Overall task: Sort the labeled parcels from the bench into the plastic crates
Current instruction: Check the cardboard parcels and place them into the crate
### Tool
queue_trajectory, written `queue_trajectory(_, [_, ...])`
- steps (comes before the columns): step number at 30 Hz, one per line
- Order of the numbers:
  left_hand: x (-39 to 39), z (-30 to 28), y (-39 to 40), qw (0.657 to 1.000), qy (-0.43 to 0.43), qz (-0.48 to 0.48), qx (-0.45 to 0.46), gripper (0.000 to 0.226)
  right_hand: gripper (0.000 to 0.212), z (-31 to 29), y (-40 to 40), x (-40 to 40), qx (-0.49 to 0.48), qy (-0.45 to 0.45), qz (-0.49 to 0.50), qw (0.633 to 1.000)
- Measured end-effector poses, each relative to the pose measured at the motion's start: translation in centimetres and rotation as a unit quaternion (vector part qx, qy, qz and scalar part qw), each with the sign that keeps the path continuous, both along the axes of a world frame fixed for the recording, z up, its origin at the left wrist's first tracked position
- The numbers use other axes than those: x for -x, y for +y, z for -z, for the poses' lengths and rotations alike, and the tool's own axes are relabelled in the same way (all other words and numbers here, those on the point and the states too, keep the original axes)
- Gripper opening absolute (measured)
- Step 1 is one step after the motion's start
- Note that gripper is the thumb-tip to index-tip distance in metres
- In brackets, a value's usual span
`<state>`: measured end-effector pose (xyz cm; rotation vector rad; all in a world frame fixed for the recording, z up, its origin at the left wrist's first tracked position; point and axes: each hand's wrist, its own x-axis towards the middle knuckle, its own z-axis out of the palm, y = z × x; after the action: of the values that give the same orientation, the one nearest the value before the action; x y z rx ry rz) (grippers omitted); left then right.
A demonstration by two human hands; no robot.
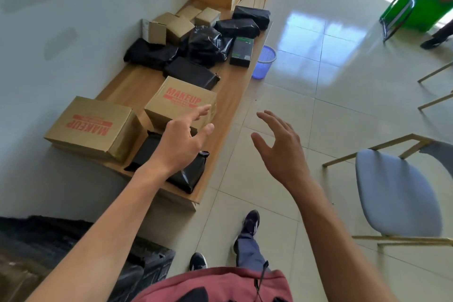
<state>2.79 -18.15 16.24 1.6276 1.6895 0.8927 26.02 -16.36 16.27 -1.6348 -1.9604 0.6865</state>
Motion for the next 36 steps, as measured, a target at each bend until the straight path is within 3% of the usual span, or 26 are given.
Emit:
queue_trajectory(10, [-4.3, 0.2, 11.0, 0.999, 0.021, -0.045, 0.019, 0.048, 0.050, 1.6, 13.1, -3.8, 0.031, 0.019, -0.052, 0.998])
queue_trajectory(20, [-4.0, 2.3, 15.1, 0.991, 0.011, -0.122, 0.050, 0.047, 0.053, 3.8, 20.6, -2.8, 0.087, 0.021, -0.130, 0.987])
queue_trajectory(27, [-1.1, 4.5, 17.8, 0.984, -0.006, -0.163, 0.076, 0.046, 0.054, 6.3, 24.7, 0.1, 0.122, 0.002, -0.166, 0.979])
queue_trajectory(36, [6.3, 6.5, 20.6, 0.962, -0.034, -0.255, 0.087, 0.047, 0.058, 8.2, 31.1, 10.0, 0.134, -0.049, -0.255, 0.956])
